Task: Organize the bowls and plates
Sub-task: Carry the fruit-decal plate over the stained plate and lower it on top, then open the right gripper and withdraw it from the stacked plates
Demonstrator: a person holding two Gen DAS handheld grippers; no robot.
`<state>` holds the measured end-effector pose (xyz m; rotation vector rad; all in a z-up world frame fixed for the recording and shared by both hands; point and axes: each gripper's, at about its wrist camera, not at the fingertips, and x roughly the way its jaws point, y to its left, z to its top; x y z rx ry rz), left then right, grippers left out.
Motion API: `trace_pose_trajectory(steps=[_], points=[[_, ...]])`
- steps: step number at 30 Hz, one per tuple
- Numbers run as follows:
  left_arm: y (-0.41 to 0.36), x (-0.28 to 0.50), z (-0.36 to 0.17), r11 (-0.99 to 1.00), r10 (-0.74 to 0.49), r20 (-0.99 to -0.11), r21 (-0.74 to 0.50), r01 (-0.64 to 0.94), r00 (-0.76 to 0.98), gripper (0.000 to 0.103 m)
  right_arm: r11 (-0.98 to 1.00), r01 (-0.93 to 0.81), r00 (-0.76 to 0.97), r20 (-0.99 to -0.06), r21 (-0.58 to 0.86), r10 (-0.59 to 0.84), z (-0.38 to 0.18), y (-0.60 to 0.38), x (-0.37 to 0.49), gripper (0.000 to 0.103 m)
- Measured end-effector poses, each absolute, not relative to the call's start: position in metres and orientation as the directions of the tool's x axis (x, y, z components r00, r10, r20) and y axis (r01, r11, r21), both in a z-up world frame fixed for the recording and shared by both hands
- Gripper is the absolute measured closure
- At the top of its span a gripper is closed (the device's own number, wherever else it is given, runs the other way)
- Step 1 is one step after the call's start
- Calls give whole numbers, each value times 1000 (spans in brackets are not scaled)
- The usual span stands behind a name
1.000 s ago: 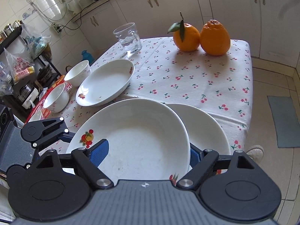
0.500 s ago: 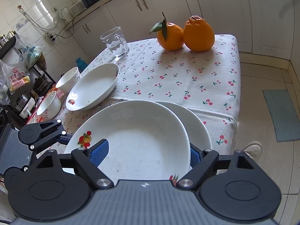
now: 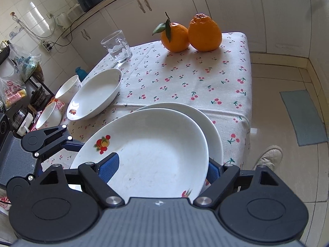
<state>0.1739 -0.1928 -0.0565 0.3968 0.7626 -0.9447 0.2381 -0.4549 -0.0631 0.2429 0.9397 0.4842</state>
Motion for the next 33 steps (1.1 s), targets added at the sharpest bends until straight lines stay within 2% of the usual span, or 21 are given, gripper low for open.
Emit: trace_pose_trajectory(steps=[17,33], points=[[-191,173,-59,545,-596,-715,-25,838,366,5,906,-219,535,-732,362,422,-54,-453,215,12],[-187,158,-54,555,-590,-689,32,831,420,6,953,-191,551,-778,233,301,-49,-432,196,11]])
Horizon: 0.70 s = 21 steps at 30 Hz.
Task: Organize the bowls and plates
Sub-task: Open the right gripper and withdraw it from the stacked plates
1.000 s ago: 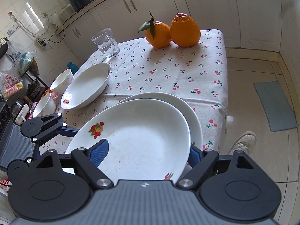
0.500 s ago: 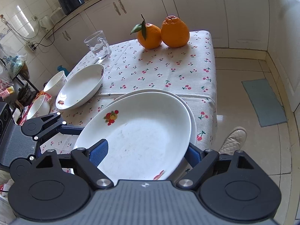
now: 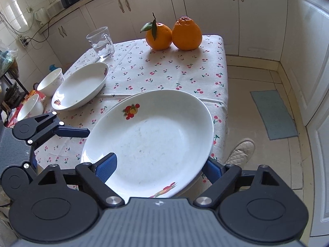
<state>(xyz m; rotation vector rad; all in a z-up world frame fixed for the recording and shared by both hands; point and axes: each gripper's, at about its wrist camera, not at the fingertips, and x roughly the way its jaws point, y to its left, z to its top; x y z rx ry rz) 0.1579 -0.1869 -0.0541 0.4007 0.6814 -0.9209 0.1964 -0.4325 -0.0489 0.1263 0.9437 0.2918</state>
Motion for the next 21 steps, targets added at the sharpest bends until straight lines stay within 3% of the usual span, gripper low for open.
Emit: trace_pose_trajectory(steps=[15,21], points=[[-159,136,-47,617,-563,-653,76,783,507,6,963,-161,553,-789,215,268,-53,-428,184,9],[-143,131,-41,657,-550,-633,75,750,545,6,962,-189,569,-776,198,272,-43,-415,173,2]])
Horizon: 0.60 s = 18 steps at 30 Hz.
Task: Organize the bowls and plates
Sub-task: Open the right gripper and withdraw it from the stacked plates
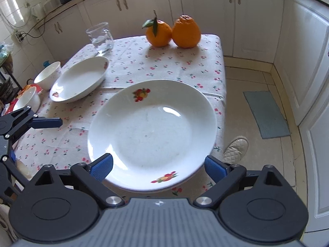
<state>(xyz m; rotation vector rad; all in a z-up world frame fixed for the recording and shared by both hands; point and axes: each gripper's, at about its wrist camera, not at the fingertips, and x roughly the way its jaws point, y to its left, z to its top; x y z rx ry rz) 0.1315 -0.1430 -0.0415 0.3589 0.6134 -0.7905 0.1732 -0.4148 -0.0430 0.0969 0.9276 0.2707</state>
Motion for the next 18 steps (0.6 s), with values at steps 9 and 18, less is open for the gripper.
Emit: trace_pose_trajectory(steps=[9,18], points=[[-112,130,-42,746,-483,-624,75,662,615,5,960,-261,605,-758,101,244,-22,-372,155,0],[-77,151,-55,889,-286,-639,102,447,714,5,935,-354,615,-743,36,262,-13,-326,155,0]])
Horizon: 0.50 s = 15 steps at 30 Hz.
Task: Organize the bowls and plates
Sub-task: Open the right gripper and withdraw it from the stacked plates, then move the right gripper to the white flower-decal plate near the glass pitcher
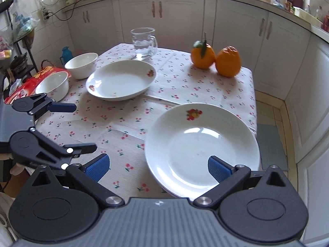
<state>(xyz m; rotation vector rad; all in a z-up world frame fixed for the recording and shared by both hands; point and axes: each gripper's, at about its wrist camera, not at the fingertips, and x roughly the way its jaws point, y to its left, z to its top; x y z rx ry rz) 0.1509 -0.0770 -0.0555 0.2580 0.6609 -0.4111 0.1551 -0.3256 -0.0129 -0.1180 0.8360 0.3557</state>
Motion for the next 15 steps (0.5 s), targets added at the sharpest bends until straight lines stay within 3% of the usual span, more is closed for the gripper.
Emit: trace_pose_trajectory(steps=[7,15], points=[[-67,176,-72,934,-190,-662,106,342,725,5,909,-416,589,-757,18,284,-15,-302,172,0],[-59,205,-83,954,-207,-686,18,300,698,1,881,-472,540,-779,35,320,-21,-289,212,0]])
